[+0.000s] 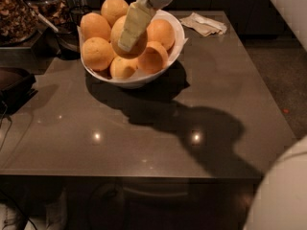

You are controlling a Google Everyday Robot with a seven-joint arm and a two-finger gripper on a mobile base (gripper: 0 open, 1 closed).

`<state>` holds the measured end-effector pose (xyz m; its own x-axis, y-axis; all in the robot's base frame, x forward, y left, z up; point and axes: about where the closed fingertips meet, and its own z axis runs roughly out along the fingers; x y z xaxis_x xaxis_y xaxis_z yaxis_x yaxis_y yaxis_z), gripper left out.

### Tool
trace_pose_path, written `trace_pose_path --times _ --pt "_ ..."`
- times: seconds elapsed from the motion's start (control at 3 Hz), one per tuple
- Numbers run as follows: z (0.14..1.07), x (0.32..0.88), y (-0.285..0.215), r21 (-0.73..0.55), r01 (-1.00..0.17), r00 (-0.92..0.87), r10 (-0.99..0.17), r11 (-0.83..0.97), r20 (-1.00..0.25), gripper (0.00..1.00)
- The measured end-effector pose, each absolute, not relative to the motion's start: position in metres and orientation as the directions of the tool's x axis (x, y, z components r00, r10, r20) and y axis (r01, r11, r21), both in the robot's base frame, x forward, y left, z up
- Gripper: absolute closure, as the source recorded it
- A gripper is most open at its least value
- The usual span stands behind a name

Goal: Pick orange from white bowl

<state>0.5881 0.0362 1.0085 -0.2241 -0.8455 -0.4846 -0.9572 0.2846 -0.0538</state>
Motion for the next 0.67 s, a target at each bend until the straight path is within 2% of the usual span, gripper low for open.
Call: trace_pose_path --times 0.67 --pt "1.006 0.524 0.026 -0.003 -0.936 -0.298 -0.798 0.352 -0.524 1.00"
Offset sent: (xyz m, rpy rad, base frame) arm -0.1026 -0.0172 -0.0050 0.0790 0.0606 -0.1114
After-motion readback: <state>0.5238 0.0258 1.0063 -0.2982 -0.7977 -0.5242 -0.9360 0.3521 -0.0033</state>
